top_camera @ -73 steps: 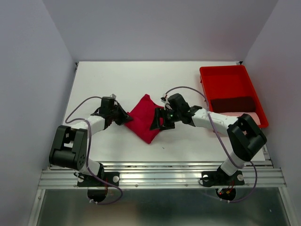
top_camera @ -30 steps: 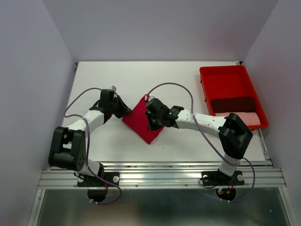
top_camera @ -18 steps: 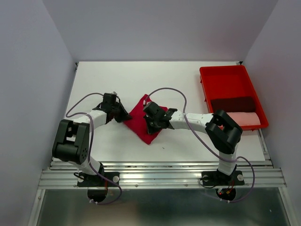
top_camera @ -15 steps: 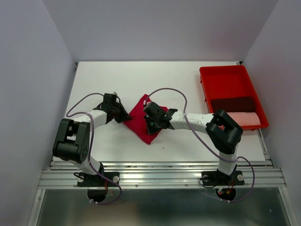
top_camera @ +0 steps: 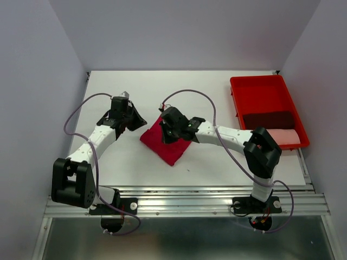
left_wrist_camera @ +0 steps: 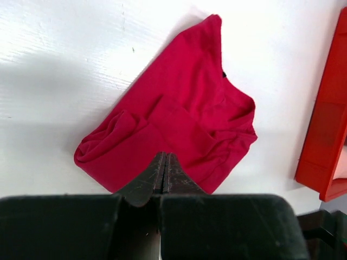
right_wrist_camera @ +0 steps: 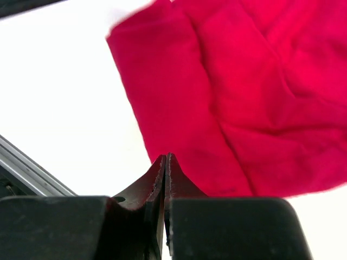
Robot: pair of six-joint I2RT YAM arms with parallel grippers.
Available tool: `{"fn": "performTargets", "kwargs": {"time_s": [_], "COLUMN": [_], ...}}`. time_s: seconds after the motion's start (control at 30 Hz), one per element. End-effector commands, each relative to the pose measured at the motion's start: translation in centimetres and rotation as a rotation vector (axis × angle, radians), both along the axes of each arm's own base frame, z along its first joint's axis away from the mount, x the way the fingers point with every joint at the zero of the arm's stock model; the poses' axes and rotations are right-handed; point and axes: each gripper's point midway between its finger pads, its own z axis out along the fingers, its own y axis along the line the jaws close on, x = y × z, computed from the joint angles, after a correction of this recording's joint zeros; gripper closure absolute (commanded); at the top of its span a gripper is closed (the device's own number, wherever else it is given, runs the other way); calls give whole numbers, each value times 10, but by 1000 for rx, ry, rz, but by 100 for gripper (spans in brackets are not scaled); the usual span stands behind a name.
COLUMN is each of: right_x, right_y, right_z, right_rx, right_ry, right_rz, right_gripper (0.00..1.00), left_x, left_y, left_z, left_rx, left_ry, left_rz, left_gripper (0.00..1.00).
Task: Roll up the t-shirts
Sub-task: Roll the T-shirt to the center of the board.
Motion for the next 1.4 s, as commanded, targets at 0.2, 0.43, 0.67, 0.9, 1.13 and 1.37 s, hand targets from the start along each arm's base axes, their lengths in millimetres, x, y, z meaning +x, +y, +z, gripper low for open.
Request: {"fn": "performTargets", "kwargs": {"time_s": [0.2, 0.43, 0.67, 0.9, 1.13, 1.37], "right_x": [14, 15, 11, -33, -51, -56], "right_y": [15, 17, -10, -20, -22, -11], "right_z": [-74, -37, 29, 18, -7, -30], "right_rx": [-96, -64, -87, -292, -417, -452], "right_ry": [44, -1, -168, -313, -368, -364], "right_rz": [-12, 17, 38, 184, 237, 287], "right_gripper": [97, 96, 68, 41, 35, 34], "left_x": [-16, -35, -45, -47, -47, -49], "left_y": [33, 44, 47, 50, 53, 53], "left_z": [35, 36, 33, 33, 36, 27], "left_rx": [63, 61, 54, 50, 55, 54], "left_ry": [-43, -45, -38, -37, -44, -19], "left_rz": [88, 115, 125, 136, 137, 129], "left_gripper": [100, 98, 86, 64, 51, 51]}}
